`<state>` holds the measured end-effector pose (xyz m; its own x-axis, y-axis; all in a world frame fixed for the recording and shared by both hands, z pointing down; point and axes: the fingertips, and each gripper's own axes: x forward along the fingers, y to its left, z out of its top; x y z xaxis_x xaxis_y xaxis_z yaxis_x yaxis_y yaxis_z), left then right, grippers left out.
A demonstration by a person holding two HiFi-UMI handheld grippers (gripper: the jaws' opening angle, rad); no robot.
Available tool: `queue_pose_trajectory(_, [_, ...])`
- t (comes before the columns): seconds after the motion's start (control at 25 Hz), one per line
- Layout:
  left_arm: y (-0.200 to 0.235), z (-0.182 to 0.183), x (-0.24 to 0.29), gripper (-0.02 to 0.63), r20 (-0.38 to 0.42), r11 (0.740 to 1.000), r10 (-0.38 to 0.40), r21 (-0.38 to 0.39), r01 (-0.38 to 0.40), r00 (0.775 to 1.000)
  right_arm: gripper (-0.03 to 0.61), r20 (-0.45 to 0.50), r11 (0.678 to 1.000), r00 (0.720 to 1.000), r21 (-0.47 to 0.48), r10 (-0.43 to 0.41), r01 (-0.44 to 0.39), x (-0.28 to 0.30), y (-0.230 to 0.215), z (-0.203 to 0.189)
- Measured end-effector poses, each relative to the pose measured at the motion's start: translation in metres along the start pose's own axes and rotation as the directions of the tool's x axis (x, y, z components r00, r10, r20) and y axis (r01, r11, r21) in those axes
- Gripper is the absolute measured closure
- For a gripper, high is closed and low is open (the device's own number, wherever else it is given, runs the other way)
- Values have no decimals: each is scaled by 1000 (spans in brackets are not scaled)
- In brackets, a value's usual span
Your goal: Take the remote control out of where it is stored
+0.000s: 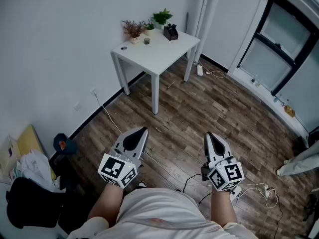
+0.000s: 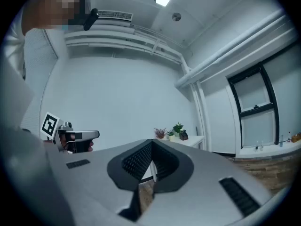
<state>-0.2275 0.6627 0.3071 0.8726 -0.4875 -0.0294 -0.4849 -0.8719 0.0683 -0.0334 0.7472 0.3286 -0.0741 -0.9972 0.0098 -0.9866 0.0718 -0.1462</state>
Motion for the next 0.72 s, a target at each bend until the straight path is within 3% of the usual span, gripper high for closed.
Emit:
queue_pose_trajectory(0.4, [-1,-3,-9,606,1,1000,8,-14,-8,1000,566,-19,1000,1000,-18,-13,12,-1,4,0])
queue_pose_trajectory(0.72, [27,0,-26,606,18,1000,16,-9,-16,1000,566,-11,1000,1000,10,20,-20,23,32,-4])
